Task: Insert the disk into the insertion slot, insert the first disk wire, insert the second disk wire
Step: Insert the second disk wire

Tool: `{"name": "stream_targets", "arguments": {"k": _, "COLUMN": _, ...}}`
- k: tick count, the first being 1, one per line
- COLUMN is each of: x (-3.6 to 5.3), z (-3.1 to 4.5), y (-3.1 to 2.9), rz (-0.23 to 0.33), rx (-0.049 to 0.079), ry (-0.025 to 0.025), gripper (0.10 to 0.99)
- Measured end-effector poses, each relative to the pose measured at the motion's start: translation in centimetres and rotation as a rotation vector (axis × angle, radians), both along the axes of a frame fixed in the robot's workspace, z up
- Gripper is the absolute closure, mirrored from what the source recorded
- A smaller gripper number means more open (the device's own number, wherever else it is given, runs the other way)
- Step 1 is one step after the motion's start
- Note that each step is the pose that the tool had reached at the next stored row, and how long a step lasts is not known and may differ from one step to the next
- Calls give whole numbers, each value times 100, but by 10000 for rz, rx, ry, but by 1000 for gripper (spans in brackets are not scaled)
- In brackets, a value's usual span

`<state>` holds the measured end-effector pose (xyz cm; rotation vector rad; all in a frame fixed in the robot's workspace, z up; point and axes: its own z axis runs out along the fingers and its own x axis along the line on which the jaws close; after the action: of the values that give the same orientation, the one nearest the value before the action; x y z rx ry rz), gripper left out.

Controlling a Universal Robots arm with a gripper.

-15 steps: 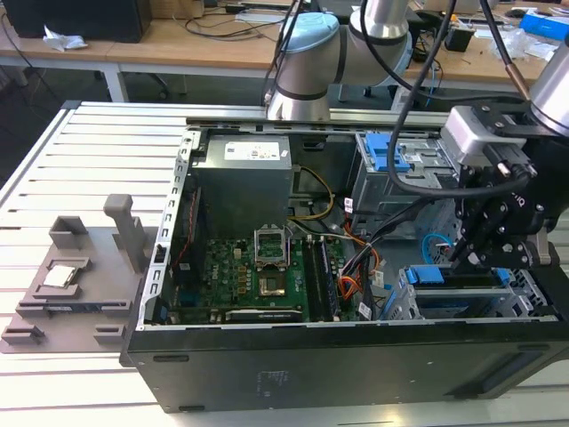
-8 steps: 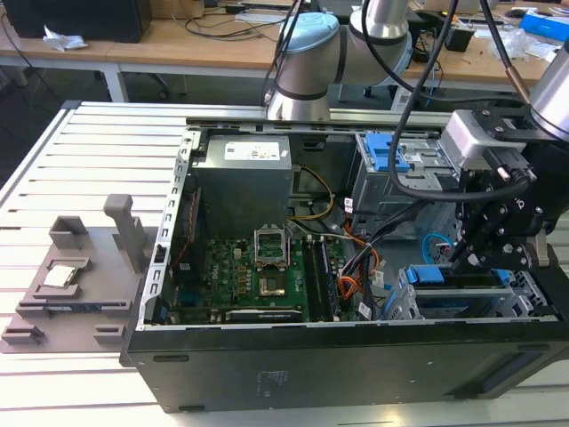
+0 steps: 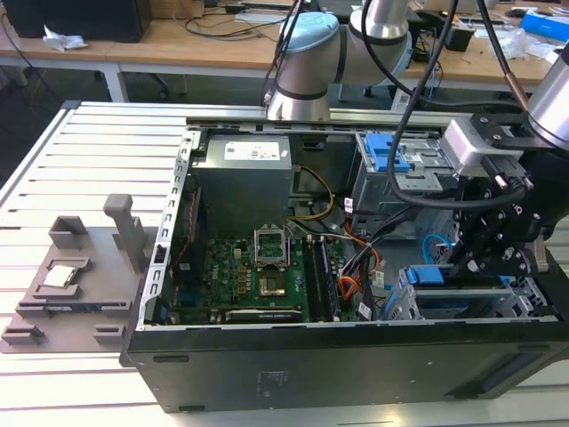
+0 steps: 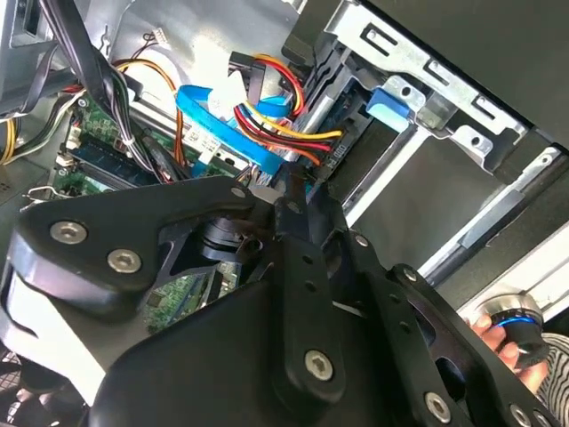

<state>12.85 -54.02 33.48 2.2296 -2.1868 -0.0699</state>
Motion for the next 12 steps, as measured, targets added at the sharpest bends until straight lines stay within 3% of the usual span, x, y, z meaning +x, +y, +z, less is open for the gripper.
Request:
{"name": "stream_targets", "arguments": {"k": 1, "x": 0, "z": 6, "y": -1, "rz": 0, "rx": -7, "ry": 0, "gripper": 851}}
{"name": "stream_targets", "arguments": {"k": 2, "x": 0, "z": 29, "y": -2, "rz": -1, "rx": -1, "ry": -1, "gripper": 851}}
{"name": "stream_targets", "arguments": {"k": 6, "x": -1, "z": 270, "y": 18, "rz": -2, "rx": -5, "ry": 0, "gripper": 851}}
{"name": "stream_targets", "arguments": {"k": 7, "x": -1, "z": 317, "y": 25, "rz": -2, "rx": -6, "ry": 0, "gripper": 867}}
{"name": "stream_targets", "arguments": {"k": 9, "x": -1, "z": 458, "y": 42, "rz": -2, "rx": -5, "ry": 0, "gripper": 980}}
{"name": "stream_targets", "arguments": {"k": 12, "x": -1, "z": 579, "y": 45, "rz": -2, "rx": -4, "ry": 0, "gripper": 980}}
